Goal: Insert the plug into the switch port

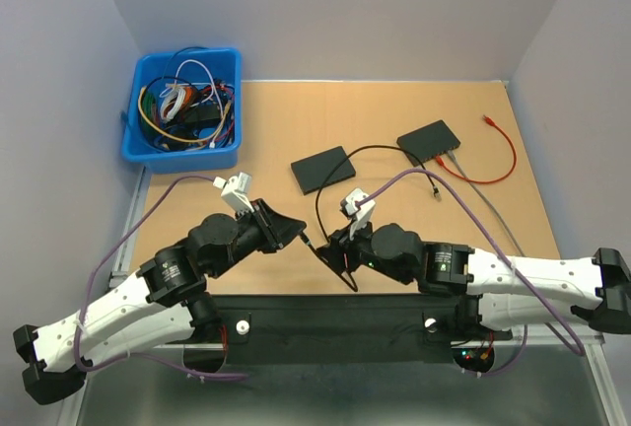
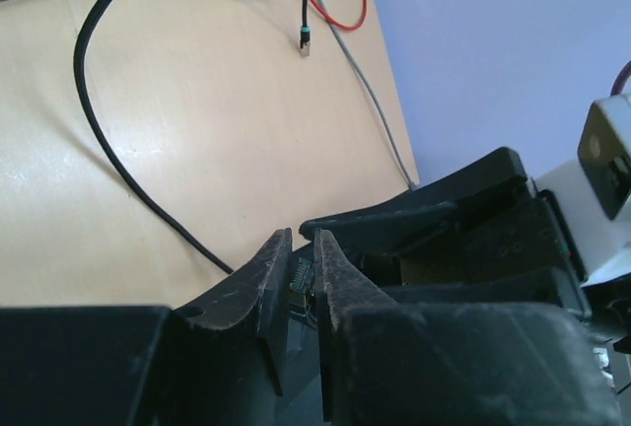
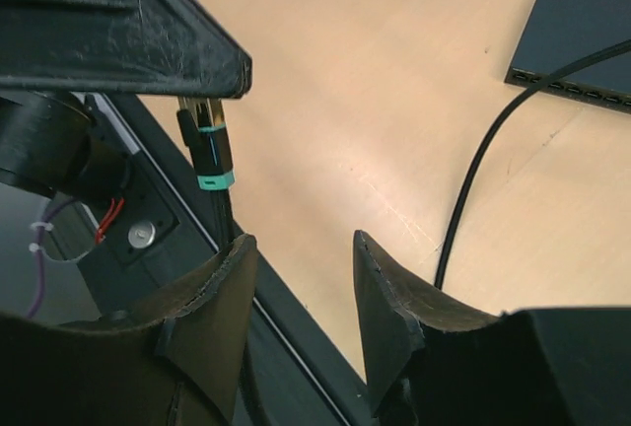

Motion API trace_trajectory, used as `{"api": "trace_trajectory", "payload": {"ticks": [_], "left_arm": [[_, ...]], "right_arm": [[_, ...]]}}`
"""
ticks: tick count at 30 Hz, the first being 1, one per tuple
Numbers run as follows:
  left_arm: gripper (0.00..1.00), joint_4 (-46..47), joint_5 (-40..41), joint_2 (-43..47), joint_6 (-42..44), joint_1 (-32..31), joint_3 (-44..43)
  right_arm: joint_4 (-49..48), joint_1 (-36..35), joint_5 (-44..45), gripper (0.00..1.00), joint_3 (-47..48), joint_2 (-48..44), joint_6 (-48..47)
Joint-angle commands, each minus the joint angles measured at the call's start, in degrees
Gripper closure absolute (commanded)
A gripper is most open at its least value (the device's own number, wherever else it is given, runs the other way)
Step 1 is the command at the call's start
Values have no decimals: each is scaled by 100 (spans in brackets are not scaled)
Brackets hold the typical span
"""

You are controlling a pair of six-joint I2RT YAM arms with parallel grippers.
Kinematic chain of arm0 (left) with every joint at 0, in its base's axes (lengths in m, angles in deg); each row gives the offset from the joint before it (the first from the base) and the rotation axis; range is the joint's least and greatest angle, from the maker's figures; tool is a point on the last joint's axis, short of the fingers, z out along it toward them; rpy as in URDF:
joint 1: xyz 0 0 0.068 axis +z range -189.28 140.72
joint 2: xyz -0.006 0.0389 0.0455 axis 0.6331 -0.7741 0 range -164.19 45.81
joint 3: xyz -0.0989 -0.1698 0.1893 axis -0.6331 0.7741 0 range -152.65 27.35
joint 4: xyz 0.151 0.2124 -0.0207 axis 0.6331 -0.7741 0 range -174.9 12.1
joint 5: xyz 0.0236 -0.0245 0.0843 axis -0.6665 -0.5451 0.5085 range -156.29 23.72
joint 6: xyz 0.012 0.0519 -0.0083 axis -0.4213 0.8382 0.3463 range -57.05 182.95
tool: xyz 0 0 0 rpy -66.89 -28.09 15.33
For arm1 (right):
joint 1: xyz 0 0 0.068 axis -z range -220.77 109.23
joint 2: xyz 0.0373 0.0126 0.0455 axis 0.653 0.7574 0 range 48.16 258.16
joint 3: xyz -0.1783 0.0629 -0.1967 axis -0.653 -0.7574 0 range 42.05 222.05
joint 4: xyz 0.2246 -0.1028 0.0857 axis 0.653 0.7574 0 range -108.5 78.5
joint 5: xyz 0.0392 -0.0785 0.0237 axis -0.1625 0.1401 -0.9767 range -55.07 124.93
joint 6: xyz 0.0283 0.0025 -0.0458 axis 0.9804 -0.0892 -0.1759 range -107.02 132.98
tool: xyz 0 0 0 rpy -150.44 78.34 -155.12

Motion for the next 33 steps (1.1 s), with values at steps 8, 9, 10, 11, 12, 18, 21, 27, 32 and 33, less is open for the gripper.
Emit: {"api": "trace_trajectory", "payload": {"ticks": [8,9,10,11,12,18,21,27,32,33], "left_arm": [[100,563,90,-100,-122,-4,286],[100,580,82,-100,-130,-12,304],[100,581,82,-91,-130,-12,339],[100,598,82,-83,-139,-12,348],[100,607,82,-83,-139,-4,357],[100,686,55,-74,-166,-12,462],[100,677,55,-65,-166,-12,489],[100,668,46,-12,-166,-12,489],[100,677,46,-3,-192,-4,515],[100,677,46,-12,-192,-12,515]], "right_arm": [[-239,-260,610,50,314,-53,-304],[-248,-269,593,50,341,-36,-322],[-248,-269,558,50,349,-18,-348],[-248,-269,549,50,376,-1,-348],[-248,-269,531,50,419,26,-366],[-476,-278,496,50,543,342,-393],[-581,-287,443,50,561,412,-401],[-635,-296,452,52,596,509,-419],[-661,-296,469,56,604,579,-401],[-661,-296,470,57,613,597,-393]]}}
